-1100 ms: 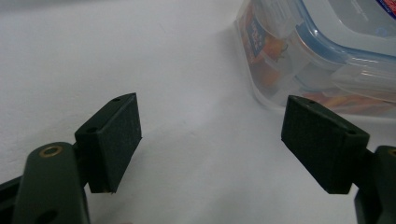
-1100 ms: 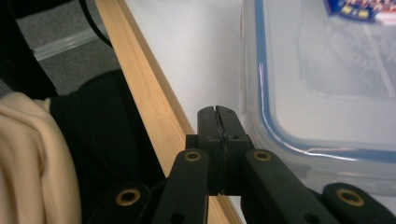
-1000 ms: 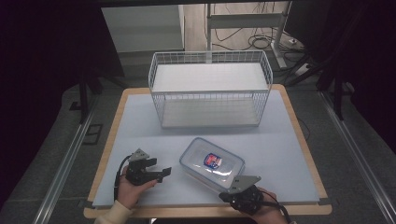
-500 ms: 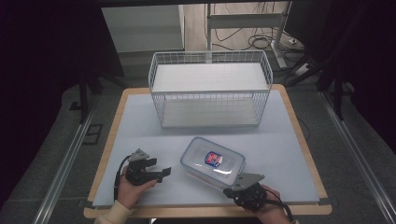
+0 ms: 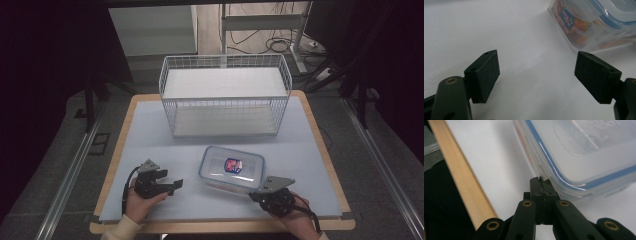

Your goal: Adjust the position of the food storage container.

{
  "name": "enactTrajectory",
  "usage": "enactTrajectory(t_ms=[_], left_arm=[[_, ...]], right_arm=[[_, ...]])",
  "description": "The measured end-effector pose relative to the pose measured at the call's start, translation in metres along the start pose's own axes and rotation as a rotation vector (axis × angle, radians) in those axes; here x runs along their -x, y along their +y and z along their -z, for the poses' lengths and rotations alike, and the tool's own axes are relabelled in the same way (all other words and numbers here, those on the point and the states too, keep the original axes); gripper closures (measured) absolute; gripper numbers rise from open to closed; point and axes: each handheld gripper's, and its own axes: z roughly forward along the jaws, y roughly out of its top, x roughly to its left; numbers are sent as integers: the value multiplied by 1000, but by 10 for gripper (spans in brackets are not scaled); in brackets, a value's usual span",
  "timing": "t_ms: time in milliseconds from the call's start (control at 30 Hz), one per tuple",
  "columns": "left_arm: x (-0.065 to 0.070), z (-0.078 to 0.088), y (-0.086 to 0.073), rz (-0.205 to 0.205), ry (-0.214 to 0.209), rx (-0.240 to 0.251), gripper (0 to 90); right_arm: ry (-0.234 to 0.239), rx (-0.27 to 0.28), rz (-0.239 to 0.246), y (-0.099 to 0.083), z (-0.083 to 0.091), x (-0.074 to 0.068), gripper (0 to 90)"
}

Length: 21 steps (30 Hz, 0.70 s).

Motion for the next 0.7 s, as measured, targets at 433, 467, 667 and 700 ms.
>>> enactTrajectory(t_ms=[433, 467, 667, 700], left_arm=[[0, -1, 0, 2, -1, -2, 200], [0, -1, 0, 2, 0, -2, 199], [0, -2, 0, 1, -1, -1, 199], [0, -2, 0, 3, -2, -1, 199]], right_arm=[[-32, 18, -55, -3, 0, 20, 900], [-35, 16, -56, -3, 0, 20, 900], [-47, 19, -64, -3, -1, 24, 900], [-48, 20, -66, -4, 0, 25, 900]])
